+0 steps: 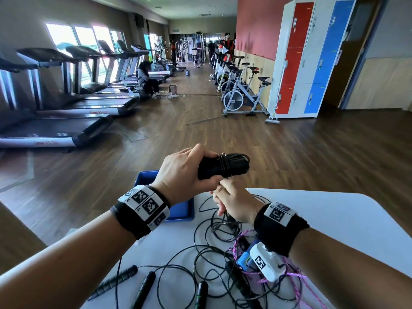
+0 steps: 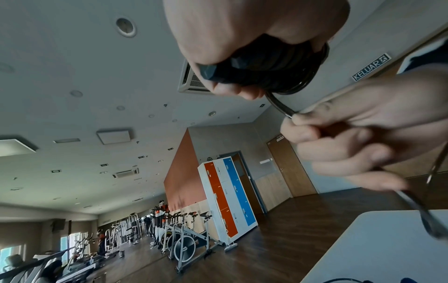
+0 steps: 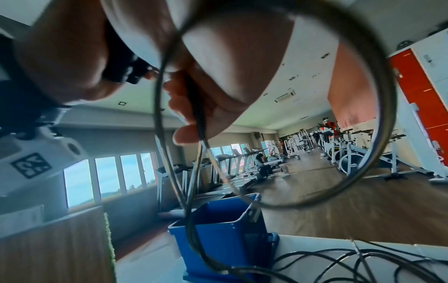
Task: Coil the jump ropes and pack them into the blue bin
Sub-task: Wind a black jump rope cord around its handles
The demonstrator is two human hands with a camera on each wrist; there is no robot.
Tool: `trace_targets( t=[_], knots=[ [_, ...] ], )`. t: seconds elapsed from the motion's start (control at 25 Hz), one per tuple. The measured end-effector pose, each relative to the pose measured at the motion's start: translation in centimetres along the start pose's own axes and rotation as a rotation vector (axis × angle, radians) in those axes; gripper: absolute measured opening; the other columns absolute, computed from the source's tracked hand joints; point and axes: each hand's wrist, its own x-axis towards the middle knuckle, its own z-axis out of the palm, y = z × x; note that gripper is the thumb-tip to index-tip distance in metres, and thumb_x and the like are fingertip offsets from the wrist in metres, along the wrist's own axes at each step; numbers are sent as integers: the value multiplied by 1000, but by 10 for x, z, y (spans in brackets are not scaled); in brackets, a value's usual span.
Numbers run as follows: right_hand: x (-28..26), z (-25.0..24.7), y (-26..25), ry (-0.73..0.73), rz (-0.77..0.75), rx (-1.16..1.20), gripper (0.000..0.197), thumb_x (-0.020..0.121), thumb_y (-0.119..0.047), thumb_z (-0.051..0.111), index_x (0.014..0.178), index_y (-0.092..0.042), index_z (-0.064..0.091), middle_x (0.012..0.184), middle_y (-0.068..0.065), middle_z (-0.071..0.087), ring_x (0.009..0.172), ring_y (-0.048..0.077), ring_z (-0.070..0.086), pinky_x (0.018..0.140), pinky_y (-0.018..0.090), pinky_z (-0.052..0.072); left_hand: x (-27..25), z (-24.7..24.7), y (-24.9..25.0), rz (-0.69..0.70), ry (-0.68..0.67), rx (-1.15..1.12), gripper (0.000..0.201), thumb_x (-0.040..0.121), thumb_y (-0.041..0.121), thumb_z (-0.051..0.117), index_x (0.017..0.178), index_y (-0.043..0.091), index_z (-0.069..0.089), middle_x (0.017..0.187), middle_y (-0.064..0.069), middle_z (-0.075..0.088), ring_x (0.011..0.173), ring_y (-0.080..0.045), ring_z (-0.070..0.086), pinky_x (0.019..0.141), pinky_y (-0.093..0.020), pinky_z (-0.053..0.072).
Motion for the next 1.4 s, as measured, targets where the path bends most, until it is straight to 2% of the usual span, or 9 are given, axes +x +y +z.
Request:
trace_targets(
  t=[0.12, 0.28, 0.4, 0.56, 0.72, 0.88, 1.12, 1.24, 1.4],
  knots=[
    [-7, -2, -3, -36, -9, 2, 15, 105, -17, 41, 97, -8, 51, 64, 0, 48, 54, 21, 51, 60, 51, 58, 4, -1, -7, -16, -31, 67, 58, 72, 64, 59, 112, 22, 62, 91, 9, 70, 79, -13, 61, 65, -22, 39],
    [-23, -13, -20, -80, -30, -147, 14, 100, -18, 42, 98, -12, 53, 65, 1, 50, 54, 19, 53, 60, 51, 57, 7, -1, -20, -18, -179, 70, 54, 81, 57, 69, 118, 20, 60, 103, 5, 70, 94, -19, 64, 73, -31, 47],
    [-33, -19, -36, -98, -12, -295, 13, 98, -18, 46, 98, -14, 59, 69, -3, 57, 63, 16, 59, 66, 43, 54, 8, 1, -25, -15, -265, 114, 53, 84, 53, 72, 122, 18, 59, 107, 2, 69, 99, -23, 63, 78, -37, 52],
    [-38, -33, -58, -121, 19, -449, 11, 93, -23, 52, 94, -18, 62, 70, 1, 68, 58, 7, 60, 52, 18, 40, 10, 6, -28, 11, -318, 217, 57, 85, 58, 68, 124, 18, 59, 105, 1, 71, 102, -24, 62, 80, -41, 53],
    [-24, -62, -85, -143, -63, -714, 14, 90, -27, 63, 81, -16, 67, 67, -4, 63, 61, 11, 55, 49, 18, 34, 8, 11, -24, 55, -368, 302, 60, 83, 65, 65, 126, 23, 58, 104, 4, 71, 105, -20, 62, 82, -37, 50],
    [3, -98, -103, -154, -226, -942, 11, 93, -28, 62, 93, -27, 73, 65, -19, 57, 64, -2, 50, 66, 27, 42, 7, 10, -16, 134, -339, 229, 59, 77, 61, 74, 121, 23, 64, 99, 3, 71, 96, -21, 65, 77, -35, 50],
    [42, -118, -86, -177, -363, -1111, 19, 97, -41, 58, 112, -40, 70, 103, -16, 74, 97, 14, 66, 84, 40, 55, -2, 7, -7, 251, -231, 95, 58, 72, 60, 77, 112, 26, 53, 92, 4, 70, 83, -18, 63, 70, -31, 52],
    [51, -117, -68, -187, -359, -1127, 19, 98, -42, 58, 113, -44, 70, 103, -18, 74, 97, 12, 62, 82, 33, 49, -4, 7, -7, 336, -173, 74, 64, 79, 57, 75, 134, 31, 55, 98, 9, 69, 89, -13, 59, 70, -26, 47],
    [57, -111, -41, -118, -366, -1004, 20, 98, -40, 57, 109, -40, 73, 89, -8, 69, 85, 11, 53, 73, 33, 49, -5, 7, -16, 378, -131, 36, 53, 88, 58, 67, 131, 27, 67, 117, 9, 71, 94, -14, 61, 70, -30, 54]
  ],
)
